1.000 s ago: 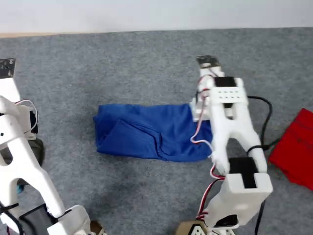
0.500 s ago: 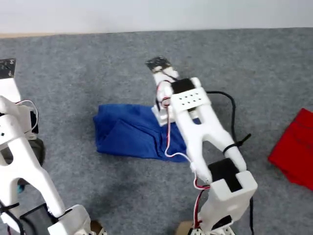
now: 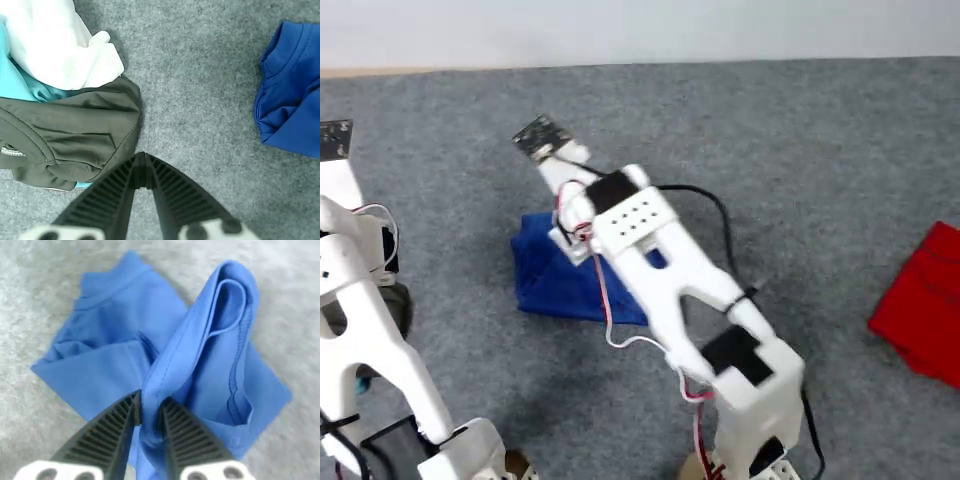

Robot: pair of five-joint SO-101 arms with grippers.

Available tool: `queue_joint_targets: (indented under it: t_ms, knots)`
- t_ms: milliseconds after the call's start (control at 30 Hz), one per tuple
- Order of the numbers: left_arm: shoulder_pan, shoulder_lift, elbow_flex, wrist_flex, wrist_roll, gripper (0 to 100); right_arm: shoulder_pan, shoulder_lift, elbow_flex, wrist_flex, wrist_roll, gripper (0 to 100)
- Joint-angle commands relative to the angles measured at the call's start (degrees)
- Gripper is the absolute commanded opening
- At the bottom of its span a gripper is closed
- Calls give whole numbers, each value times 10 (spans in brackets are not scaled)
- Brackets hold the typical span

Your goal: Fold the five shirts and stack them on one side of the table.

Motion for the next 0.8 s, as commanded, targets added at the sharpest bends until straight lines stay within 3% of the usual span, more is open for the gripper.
queue_joint_targets:
  t_ms: [0, 567, 767]
  knots:
    - [2, -25, -4, 14, 3, 2, -20, 51, -88, -1, -1, 9]
    - [-1, -26, -4, 14, 4, 2, -103, 226, -349, 85, 1, 9]
    - [-1, -26, -4, 14, 4, 2, -109, 270, -360, 77, 1, 9]
